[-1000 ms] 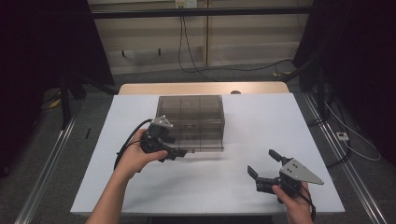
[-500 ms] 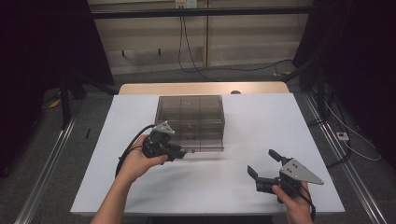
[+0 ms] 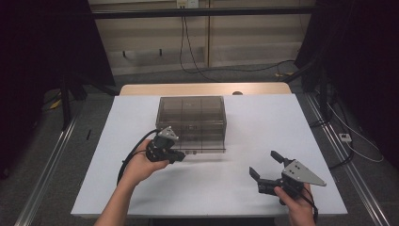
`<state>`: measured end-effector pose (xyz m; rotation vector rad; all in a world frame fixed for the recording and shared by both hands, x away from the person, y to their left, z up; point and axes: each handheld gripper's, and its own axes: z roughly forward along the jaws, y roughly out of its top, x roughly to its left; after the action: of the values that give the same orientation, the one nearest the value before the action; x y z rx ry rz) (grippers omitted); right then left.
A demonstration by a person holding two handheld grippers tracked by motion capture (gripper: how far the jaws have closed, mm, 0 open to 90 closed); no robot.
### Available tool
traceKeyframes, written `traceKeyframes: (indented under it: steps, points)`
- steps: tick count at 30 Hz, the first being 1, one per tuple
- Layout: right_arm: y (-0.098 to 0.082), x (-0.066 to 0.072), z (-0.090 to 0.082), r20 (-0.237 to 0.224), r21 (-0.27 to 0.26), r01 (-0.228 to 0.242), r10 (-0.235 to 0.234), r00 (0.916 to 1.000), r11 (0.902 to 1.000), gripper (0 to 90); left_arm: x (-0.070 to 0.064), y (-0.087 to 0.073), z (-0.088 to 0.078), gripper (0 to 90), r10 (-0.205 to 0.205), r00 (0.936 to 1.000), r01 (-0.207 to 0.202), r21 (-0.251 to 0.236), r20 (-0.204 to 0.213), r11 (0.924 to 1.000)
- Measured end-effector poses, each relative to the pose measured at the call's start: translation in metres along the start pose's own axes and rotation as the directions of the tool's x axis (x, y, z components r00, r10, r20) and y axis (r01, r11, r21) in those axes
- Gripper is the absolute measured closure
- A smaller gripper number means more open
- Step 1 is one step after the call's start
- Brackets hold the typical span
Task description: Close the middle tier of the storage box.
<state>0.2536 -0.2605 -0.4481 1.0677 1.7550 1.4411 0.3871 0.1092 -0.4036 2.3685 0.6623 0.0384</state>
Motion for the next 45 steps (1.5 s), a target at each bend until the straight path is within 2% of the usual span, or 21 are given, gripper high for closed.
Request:
traceKeyframes:
  steps: [21,30,31,36,45]
  points:
    - [-0.001,0.000,0.001,-0.003,0.001,-0.004,0.004,1.0000,1.0000,4.3,-0.002,-0.002,0.016,90.0,0.031,0.9993,-0.031,-0.003,-0.020,0.9995]
    - [0.001,0.000,-0.001,0.000,-0.007,-0.004,0.004,1.0000,1.0000,4.3,0.002,-0.004,0.018,90.0,0.010,0.9997,-0.010,-0.006,-0.023,0.9999]
    - [0.001,0.000,0.000,0.000,-0.006,-0.003,0.003,1.0000,1.0000,4.3,0.003,-0.004,0.018,90.0,0.019,0.9995,-0.019,0.000,-0.027,0.9998]
    - [0.001,0.001,0.000,-0.001,-0.005,-0.002,0.002,1.0000,1.0000,4.3,0.005,-0.002,0.019,90.0,0.001,0.9998,-0.001,-0.018,-0.020,0.9998]
    - [0.000,0.000,0.000,-0.002,-0.005,-0.004,0.003,1.0000,1.0000,4.3,0.010,-0.002,0.020,90.0,-0.007,0.9990,0.006,-0.021,-0.044,0.9998]
